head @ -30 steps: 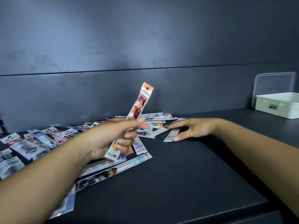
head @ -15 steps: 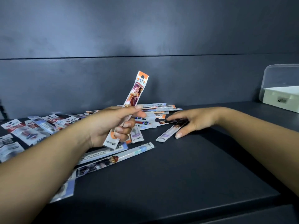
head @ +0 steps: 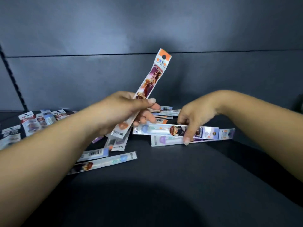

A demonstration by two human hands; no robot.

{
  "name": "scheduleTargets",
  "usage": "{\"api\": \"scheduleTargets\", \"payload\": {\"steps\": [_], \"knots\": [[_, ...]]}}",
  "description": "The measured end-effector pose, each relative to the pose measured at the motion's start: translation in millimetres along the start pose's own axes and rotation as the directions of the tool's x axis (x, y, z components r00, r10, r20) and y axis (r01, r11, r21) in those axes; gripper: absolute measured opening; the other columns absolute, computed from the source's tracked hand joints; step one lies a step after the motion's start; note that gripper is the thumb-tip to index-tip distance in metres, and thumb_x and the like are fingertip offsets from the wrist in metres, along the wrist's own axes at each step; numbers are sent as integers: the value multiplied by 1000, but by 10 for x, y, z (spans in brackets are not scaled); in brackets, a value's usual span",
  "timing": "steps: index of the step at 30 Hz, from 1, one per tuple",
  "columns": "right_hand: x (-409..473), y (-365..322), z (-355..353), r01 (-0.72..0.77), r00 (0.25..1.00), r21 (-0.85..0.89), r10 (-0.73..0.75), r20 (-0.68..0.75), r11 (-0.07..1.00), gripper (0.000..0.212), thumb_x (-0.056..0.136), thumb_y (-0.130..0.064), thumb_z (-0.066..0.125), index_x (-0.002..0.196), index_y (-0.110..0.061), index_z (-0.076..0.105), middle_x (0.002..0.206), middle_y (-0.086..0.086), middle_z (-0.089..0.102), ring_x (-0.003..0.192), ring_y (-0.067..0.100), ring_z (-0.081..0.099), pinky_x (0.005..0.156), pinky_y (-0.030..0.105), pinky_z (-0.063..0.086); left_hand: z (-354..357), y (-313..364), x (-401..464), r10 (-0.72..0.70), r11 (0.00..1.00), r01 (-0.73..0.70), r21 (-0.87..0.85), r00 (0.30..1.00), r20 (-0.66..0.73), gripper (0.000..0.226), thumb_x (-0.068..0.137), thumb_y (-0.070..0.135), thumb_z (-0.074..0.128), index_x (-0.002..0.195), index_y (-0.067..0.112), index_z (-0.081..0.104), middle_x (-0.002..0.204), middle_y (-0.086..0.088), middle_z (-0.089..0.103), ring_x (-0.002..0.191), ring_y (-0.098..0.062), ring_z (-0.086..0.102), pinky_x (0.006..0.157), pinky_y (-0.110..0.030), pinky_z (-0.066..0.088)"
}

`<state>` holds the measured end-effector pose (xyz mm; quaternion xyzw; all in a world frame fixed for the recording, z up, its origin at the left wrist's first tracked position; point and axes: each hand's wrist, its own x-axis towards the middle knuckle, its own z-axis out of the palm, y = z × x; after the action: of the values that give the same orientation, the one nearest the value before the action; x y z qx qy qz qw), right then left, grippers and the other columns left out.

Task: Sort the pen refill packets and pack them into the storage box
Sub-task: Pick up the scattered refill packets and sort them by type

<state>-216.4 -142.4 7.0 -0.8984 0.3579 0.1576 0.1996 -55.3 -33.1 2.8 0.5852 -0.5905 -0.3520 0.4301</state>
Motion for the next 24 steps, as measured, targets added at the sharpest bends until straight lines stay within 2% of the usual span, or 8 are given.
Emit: {"api": "scheduleTargets", "payload": {"steps": [4,6,10,15,19,20,22,24], "knots": [[-203,-131,-177,117,993,54,-116,-16,992,12,67,-12,76,71,-14,65,57,-8,66,54,3,59,61,15,49,91,28,6,49,995,-52,84,998,34,24,77,38,57,88,21,72,52,9,62,51,-8,55,52,-8,40],[-273,-180,-213,169,984,90,-163,-74,981,12,65,-16,76,71,-14,66,58,-8,67,55,1,59,63,14,48,99,14,-15,-5,994,21,-109,989,146,32,66,33,59,87,12,72,69,2,74,67,-14,68,64,-17,52],[-323,-186,-202,216,974,101,-207,-91,971,10,68,-16,74,67,-13,64,50,-12,64,48,-5,55,55,5,43,81,-57,-35,-82,956,165,-243,945,317,31,64,17,61,85,-3,70,75,-11,74,61,-17,70,54,-23,56],[-366,-242,-216,216,975,134,-207,-80,967,12,68,-21,71,69,-13,62,47,-15,62,46,-7,54,53,3,39,81,-88,-66,-112,971,202,-125,854,507,17,61,8,66,74,13,75,70,-4,73,63,-14,69,57,-22,54],[-519,-70,-305,146,968,168,-106,-226,975,41,59,-56,73,80,-22,67,75,-9,69,74,6,62,71,21,50,30,-202,-11,-107,973,176,-150,917,383,32,63,0,73,94,5,71,97,-12,74,87,-21,70,73,-30,58],[-535,5,-333,145,934,249,-50,-354,957,44,62,-59,69,85,-22,65,83,-6,68,81,12,62,75,27,52,23,-219,-9,-98,964,173,-203,937,334,32,65,6,73,96,4,70,100,-12,73,90,-22,70,75,-31,58],[-491,104,-365,279,765,443,81,-638,852,40,68,-59,58,87,-24,62,92,-2,65,82,15,61,79,32,53,12,-233,-7,-77,931,145,-336,975,207,28,66,7,74,94,5,70,96,-11,75,85,-21,71,69,-29,58],[-363,28,-307,450,706,552,99,-702,702,32,76,-51,53,89,-23,62,95,3,64,76,13,60,80,33,53,41,-226,12,-58,902,89,-422,995,87,28,63,11,68,90,5,70,91,-12,75,79,-21,72,67,-29,59]]}}
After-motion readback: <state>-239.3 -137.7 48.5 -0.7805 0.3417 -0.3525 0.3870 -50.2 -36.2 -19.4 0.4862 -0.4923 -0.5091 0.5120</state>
